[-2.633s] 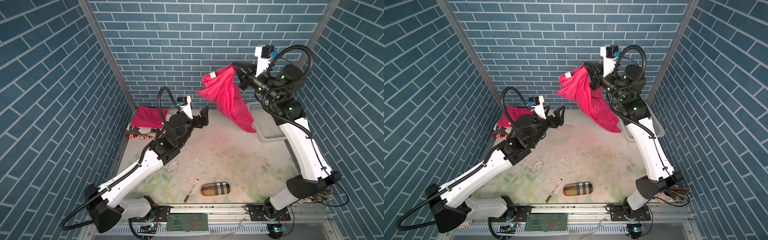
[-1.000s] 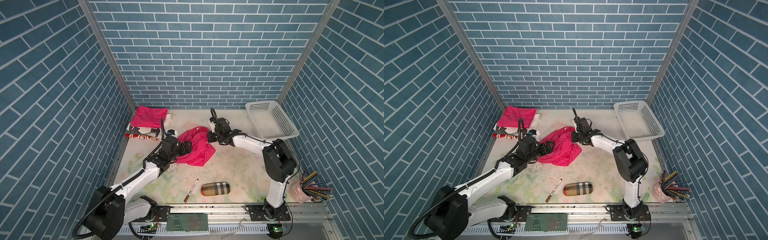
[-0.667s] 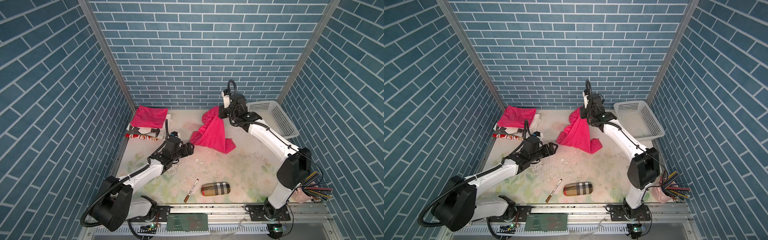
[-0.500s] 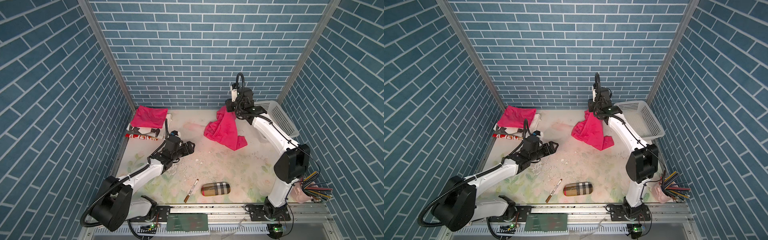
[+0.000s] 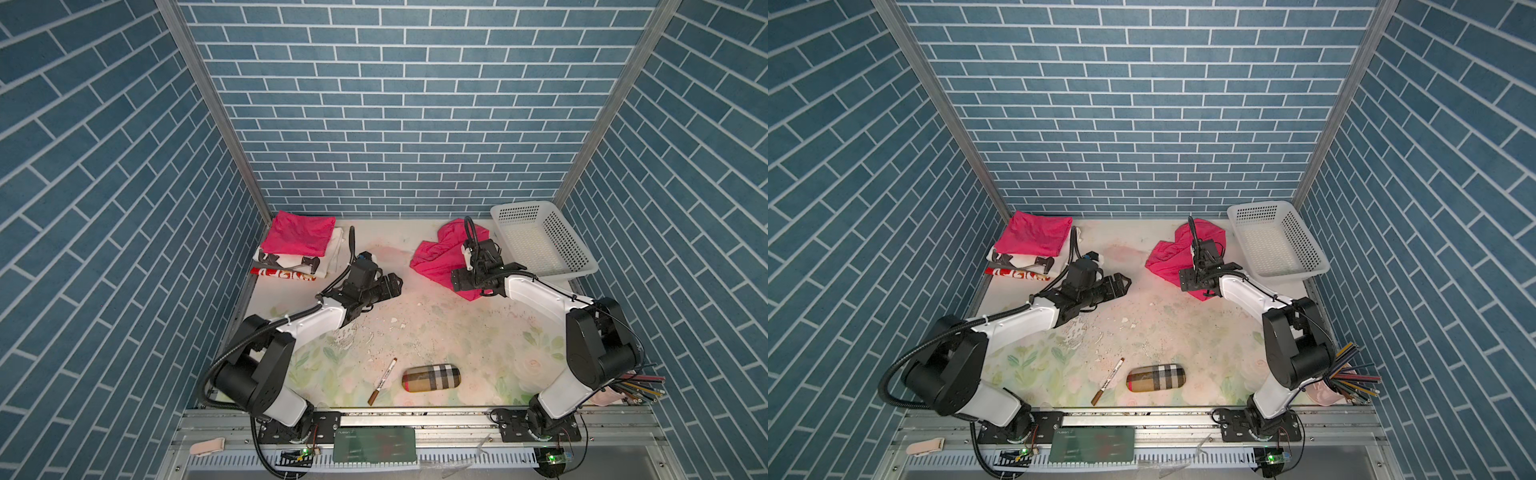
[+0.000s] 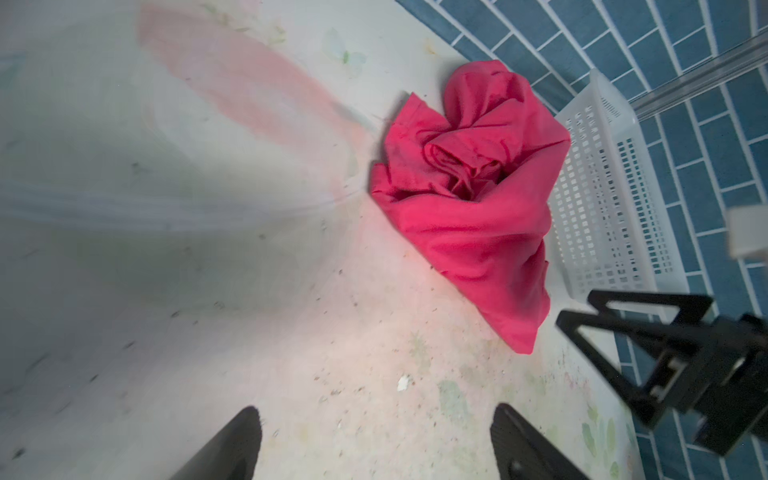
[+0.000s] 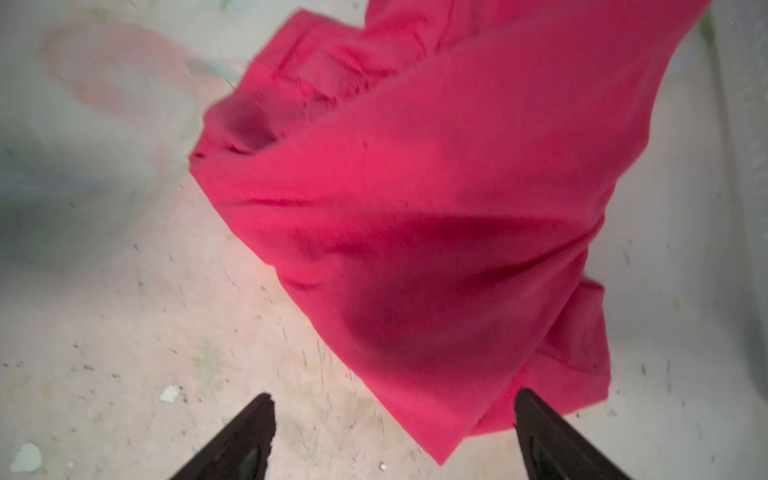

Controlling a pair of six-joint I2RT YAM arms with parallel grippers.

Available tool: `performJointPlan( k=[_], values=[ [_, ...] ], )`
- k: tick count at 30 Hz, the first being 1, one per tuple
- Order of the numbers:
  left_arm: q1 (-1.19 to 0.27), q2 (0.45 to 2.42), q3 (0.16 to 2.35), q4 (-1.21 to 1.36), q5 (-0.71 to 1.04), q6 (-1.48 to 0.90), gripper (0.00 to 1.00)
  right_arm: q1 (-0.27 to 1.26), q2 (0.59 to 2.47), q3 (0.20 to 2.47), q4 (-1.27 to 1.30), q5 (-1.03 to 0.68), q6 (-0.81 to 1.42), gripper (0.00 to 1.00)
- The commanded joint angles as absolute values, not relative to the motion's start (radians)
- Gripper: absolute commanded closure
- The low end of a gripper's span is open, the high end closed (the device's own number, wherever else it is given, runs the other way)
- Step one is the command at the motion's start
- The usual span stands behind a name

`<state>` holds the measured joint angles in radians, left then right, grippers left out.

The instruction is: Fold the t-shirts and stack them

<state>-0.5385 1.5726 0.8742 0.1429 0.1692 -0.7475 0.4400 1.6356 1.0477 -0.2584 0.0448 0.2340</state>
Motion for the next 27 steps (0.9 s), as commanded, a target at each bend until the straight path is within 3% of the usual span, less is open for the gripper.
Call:
performJointPlan(
  k=[1,4,10,11,14,19,27],
  values=[
    [-0.57,1.625,0.958,0.157,0.179,-0.735,0.12,0.427,1.595,0.968,-0.188,0.032,0.303,0.1],
    [-0.59,1.656,0.994,0.152,0.176,-0.73,0.11,0.425,1.587,0.9,-0.144,0.027,0.316,0.12],
    [-0.595,1.659,0.988,0.157,0.175,-0.735,0.12,0.425,1.662,0.893,-0.079,0.003,0.308,0.3],
    [-0.595,1.653,0.982,0.156,0.174,-0.735,0.11,0.426,1.679,0.903,-0.073,0.002,0.305,0.36],
    [-0.594,1.63,0.963,0.147,0.164,-0.724,0.11,0.441,1.709,0.977,-0.12,0.002,0.284,0.76],
    [-0.574,1.608,0.931,0.157,0.162,-0.721,0.11,0.535,1.718,1.133,-0.22,0.08,0.222,0.99],
    [-0.518,1.555,0.896,0.165,0.184,-0.723,0.12,0.663,1.673,1.358,-0.358,0.069,0.19,1.0]
  ],
)
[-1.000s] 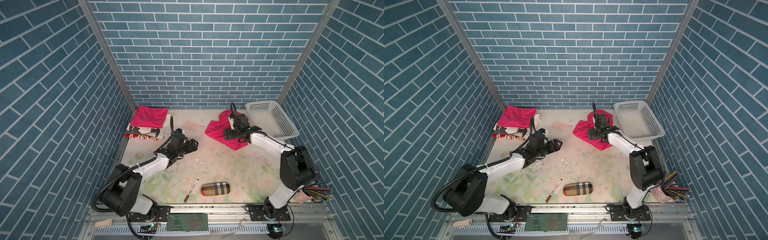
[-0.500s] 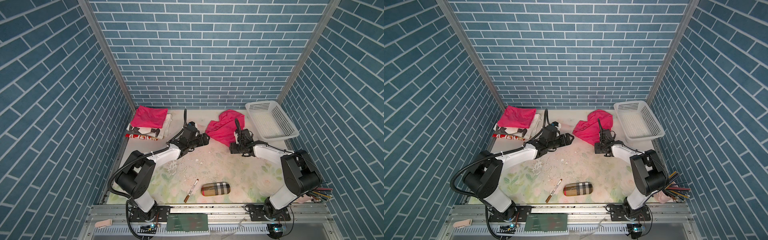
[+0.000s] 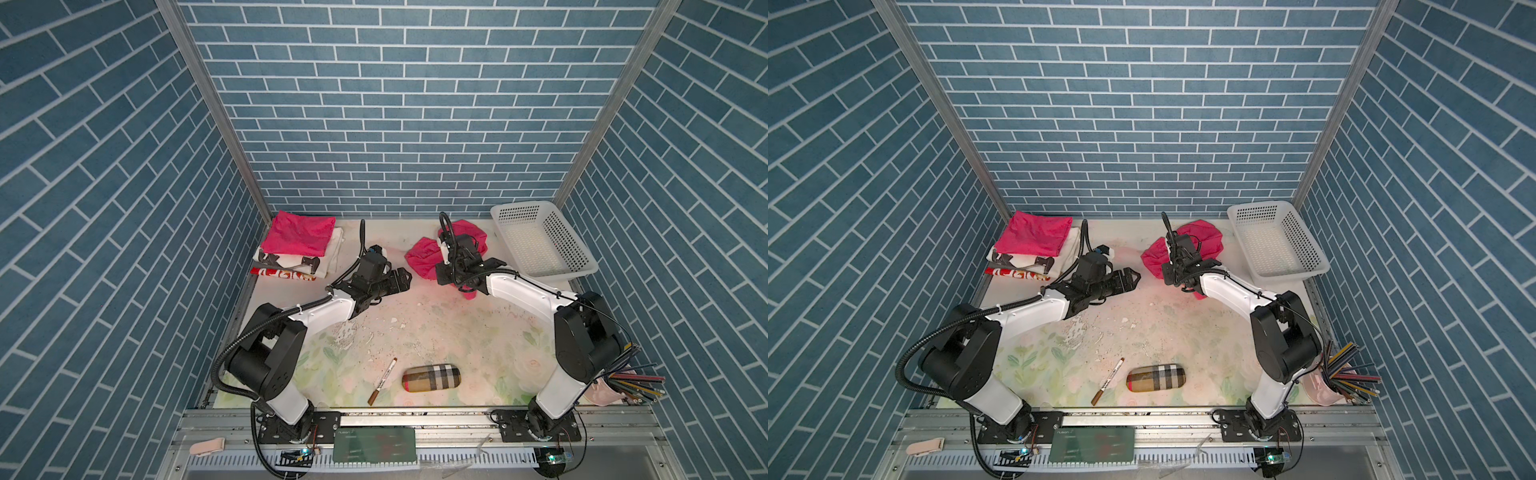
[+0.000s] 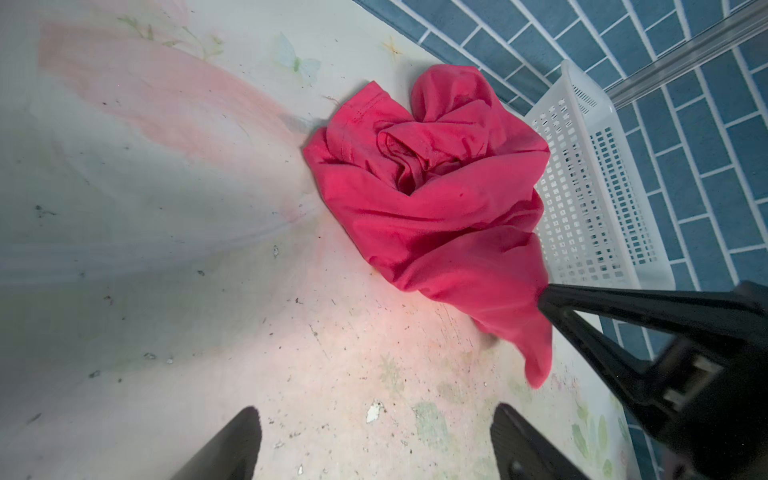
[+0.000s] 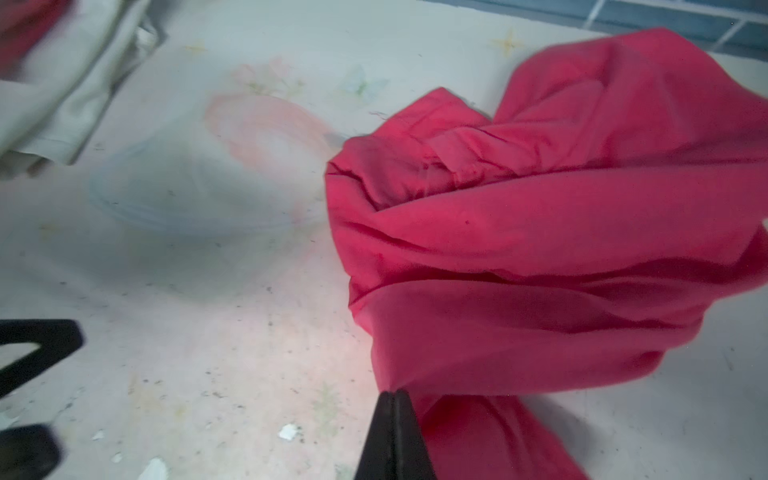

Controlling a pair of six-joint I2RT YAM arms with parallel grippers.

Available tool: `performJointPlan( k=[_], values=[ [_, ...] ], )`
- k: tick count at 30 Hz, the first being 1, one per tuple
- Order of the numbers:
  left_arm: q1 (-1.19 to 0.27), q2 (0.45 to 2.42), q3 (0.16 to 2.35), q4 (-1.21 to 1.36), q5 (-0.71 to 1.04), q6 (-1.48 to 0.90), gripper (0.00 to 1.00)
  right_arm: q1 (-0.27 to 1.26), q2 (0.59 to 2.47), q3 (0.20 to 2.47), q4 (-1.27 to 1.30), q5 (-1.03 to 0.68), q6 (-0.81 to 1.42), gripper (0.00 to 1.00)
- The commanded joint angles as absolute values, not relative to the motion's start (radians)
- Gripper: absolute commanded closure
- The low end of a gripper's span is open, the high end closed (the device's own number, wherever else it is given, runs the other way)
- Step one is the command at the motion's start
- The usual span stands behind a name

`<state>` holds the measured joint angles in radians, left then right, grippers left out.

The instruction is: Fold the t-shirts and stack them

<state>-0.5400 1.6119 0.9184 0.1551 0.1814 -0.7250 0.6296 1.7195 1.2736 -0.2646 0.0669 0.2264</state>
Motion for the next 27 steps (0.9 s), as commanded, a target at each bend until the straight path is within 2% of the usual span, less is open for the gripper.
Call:
performJointPlan(
  k=[1,3,6,10,14,20,22,24,27],
  values=[
    [-0.504,1.536,0.882,0.171,0.185,-0.728,0.12,0.689,1.657,1.408,-0.383,0.054,0.176,1.0],
    [-0.48,1.497,0.862,0.175,0.184,-0.735,0.12,0.732,1.605,1.478,-0.397,0.024,0.141,1.0],
    [-0.454,1.43,0.843,0.169,0.18,-0.738,0.11,0.714,1.496,1.498,-0.358,0.08,0.146,1.0],
    [-0.451,1.363,0.836,0.159,0.171,-0.739,0.12,0.533,1.447,1.452,-0.365,0.008,0.19,1.0],
    [-0.452,1.341,0.831,0.16,0.174,-0.747,0.11,0.396,1.451,1.287,-0.333,-0.032,0.23,1.0],
    [-0.455,1.367,0.824,0.162,0.201,-0.749,0.11,0.252,1.48,1.084,-0.316,0.056,0.25,1.0],
    [-0.462,1.378,0.816,0.167,0.204,-0.752,0.12,0.25,1.474,1.075,-0.345,0.094,0.239,0.83],
    [-0.47,1.393,0.807,0.177,0.204,-0.757,0.11,0.255,1.46,1.086,-0.395,0.102,0.247,0.61],
    [-0.477,1.413,0.796,0.198,0.209,-0.77,0.12,0.314,1.398,1.064,-0.393,0.147,0.261,0.35]
  ],
)
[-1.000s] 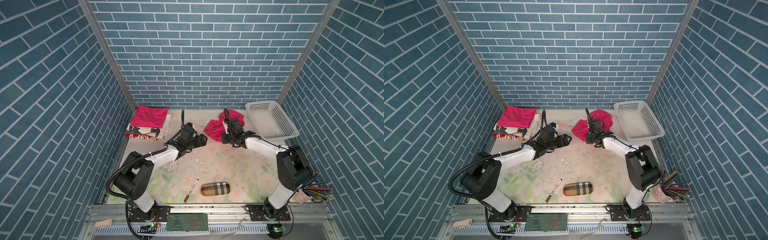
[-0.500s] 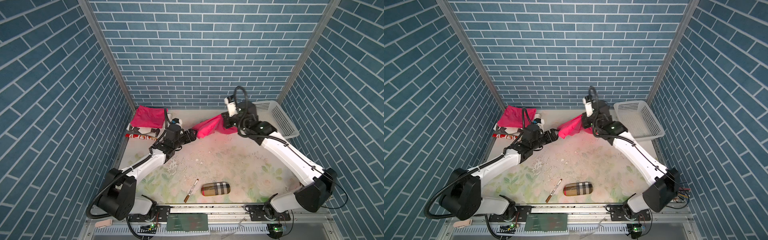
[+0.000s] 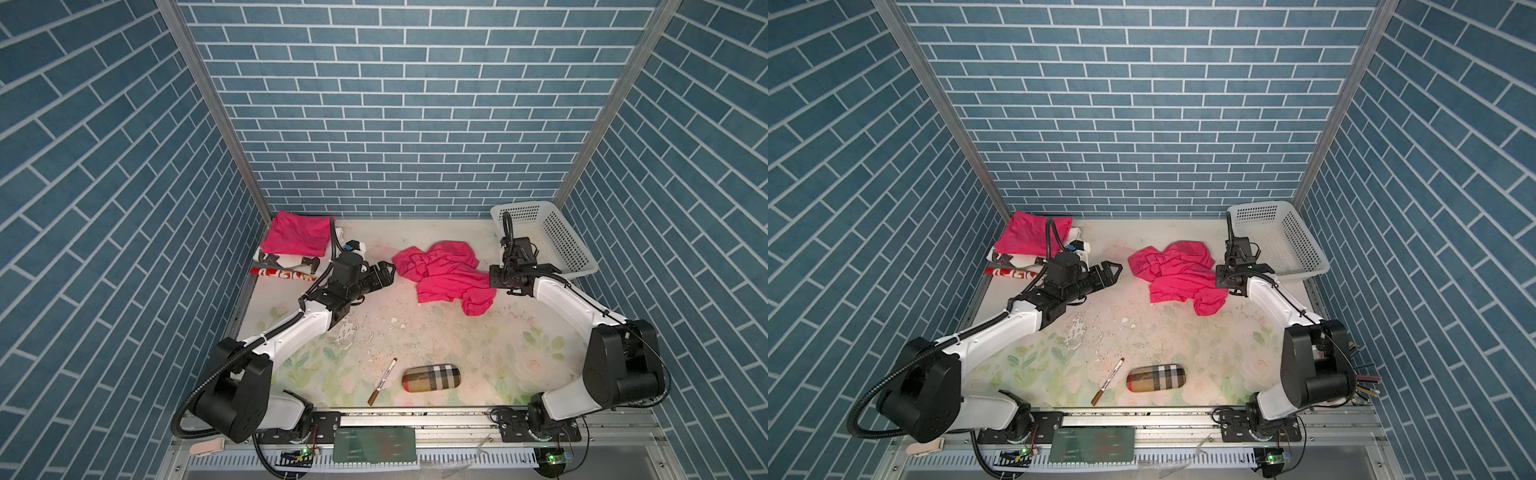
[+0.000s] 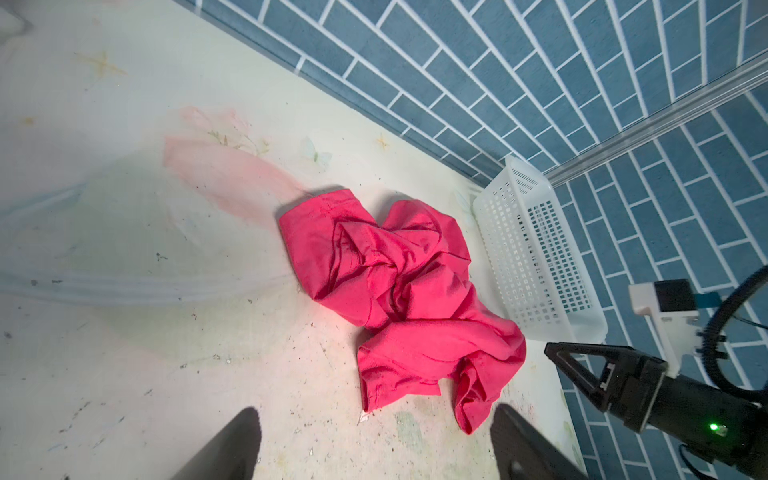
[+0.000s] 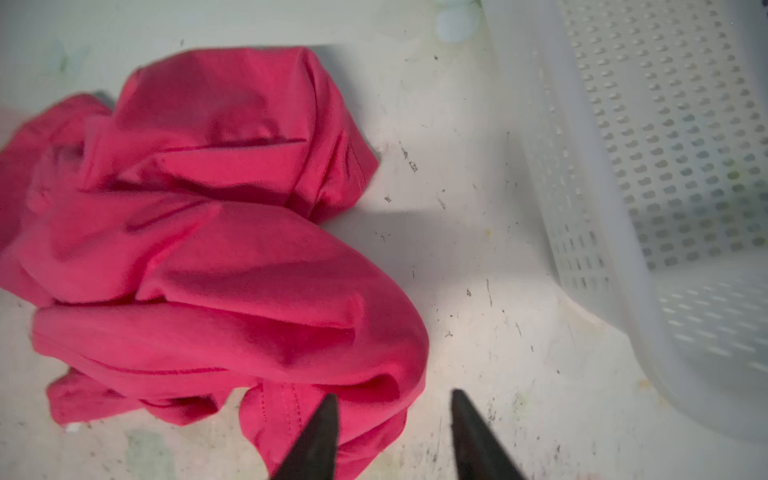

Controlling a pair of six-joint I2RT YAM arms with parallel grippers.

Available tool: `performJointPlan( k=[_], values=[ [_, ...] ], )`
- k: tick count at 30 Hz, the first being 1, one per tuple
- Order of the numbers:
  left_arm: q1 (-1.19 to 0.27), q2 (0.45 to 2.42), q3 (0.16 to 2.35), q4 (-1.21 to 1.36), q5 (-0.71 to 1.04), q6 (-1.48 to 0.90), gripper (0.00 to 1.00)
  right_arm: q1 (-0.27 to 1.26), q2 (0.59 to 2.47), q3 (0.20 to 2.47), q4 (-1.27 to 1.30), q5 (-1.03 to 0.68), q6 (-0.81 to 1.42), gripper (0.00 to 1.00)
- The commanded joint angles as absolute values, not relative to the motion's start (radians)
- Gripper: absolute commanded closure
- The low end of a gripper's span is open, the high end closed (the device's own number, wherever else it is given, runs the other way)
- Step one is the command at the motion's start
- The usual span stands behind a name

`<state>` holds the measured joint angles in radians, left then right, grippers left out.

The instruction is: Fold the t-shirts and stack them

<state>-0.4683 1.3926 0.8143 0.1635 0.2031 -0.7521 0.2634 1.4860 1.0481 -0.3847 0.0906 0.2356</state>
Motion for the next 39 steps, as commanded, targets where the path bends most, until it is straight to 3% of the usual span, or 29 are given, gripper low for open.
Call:
performJointPlan(
  k=[1,3,4,14,21,24,27,32,39],
  values=[
    [-0.48,1.418,0.793,0.204,0.213,-0.774,0.12,0.348,1.38,1.049,-0.375,0.152,0.274,0.29],
    [-0.479,1.429,0.786,0.223,0.222,-0.786,0.11,0.429,1.363,1.016,-0.326,0.139,0.314,0.16],
    [-0.478,1.431,0.784,0.228,0.222,-0.79,0.11,0.459,1.372,1.007,-0.31,0.128,0.336,0.15],
    [-0.43,1.381,0.739,0.208,0.238,-0.783,0.12,0.751,1.759,1.154,-0.245,0.21,0.228,0.15],
    [-0.369,1.301,0.668,0.195,0.239,-0.767,0.11,0.785,1.925,1.238,-0.24,0.283,0.229,0.21],
    [-0.368,1.313,0.671,0.199,0.258,-0.766,0.11,0.785,1.992,1.274,-0.246,0.313,0.23,0.3],
    [-0.369,1.335,0.677,0.21,0.28,-0.773,0.12,0.788,2.037,1.298,-0.256,0.298,0.229,0.48],
    [-0.371,1.345,0.68,0.212,0.279,-0.772,0.12,0.791,1.97,1.262,-0.264,0.297,0.256,0.99],
    [-0.428,1.427,0.734,0.227,0.296,-0.783,0.12,0.67,1.586,1.132,-0.271,0.237,0.329,1.0]
  ],
)
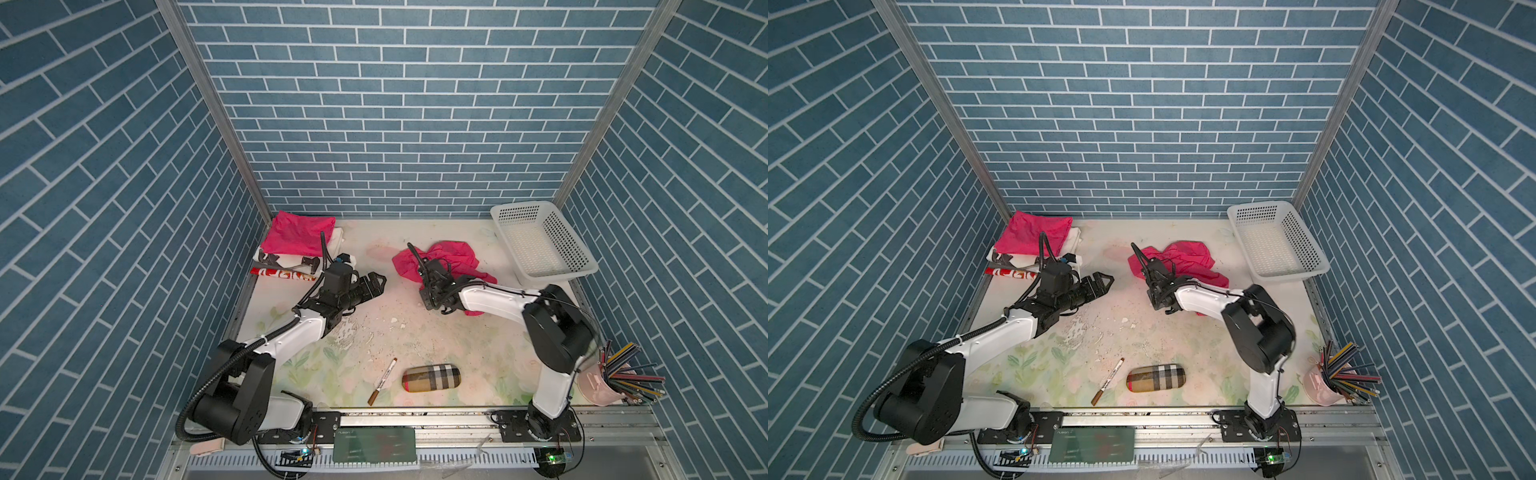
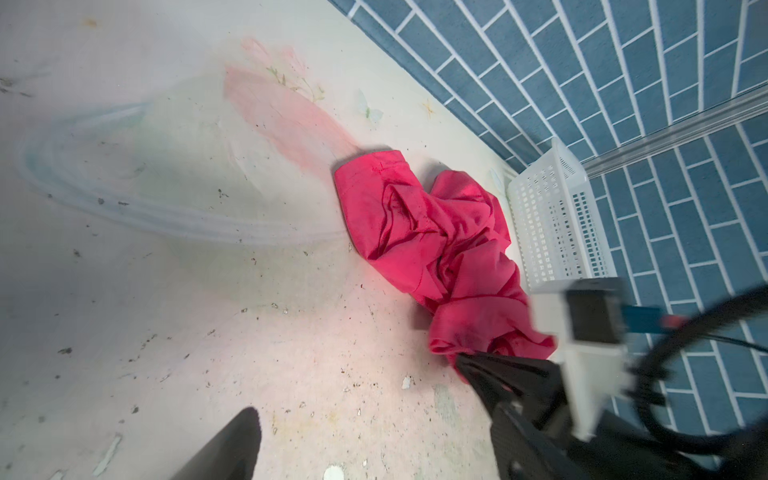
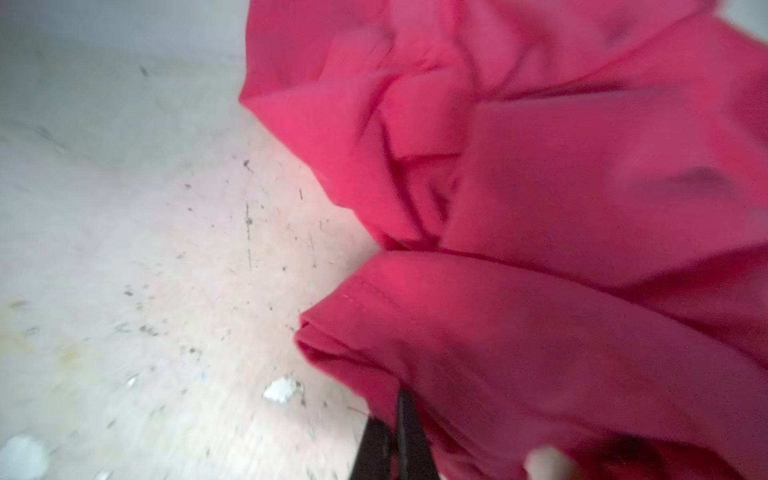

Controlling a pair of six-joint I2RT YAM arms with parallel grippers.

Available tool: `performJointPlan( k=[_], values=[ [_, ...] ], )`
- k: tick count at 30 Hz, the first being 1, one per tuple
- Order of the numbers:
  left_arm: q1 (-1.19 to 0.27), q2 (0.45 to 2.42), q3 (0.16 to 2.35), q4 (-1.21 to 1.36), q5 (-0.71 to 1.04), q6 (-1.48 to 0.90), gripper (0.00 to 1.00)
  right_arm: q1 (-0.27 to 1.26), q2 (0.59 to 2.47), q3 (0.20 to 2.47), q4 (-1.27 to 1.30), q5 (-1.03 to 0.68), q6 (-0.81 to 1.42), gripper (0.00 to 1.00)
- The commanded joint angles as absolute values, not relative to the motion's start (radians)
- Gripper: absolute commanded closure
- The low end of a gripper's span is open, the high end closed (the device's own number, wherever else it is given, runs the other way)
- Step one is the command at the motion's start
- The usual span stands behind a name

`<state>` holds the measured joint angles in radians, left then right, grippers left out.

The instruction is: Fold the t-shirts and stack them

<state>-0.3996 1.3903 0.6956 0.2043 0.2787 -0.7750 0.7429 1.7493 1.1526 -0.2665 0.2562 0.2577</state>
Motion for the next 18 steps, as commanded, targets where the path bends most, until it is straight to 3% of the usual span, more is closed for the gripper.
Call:
performJointPlan(
  k=[1,4,8,18],
  values=[
    [-0.444,1.448,0.749,0.232,0.301,-0.789,0.12,0.622,1.522,1.094,-0.26,0.197,0.358,1.0],
    [-0.493,1.507,0.789,0.252,0.307,-0.813,0.11,0.472,1.348,0.938,-0.176,0.045,0.447,1.0],
    [-0.54,1.588,0.827,0.303,0.347,-0.864,0.11,0.312,1.157,0.741,-0.084,-0.029,0.534,1.0],
    [-0.573,1.771,0.922,0.306,0.338,-0.911,0.12,-0.037,0.932,0.629,-0.116,-0.091,0.609,1.0]
  ],
)
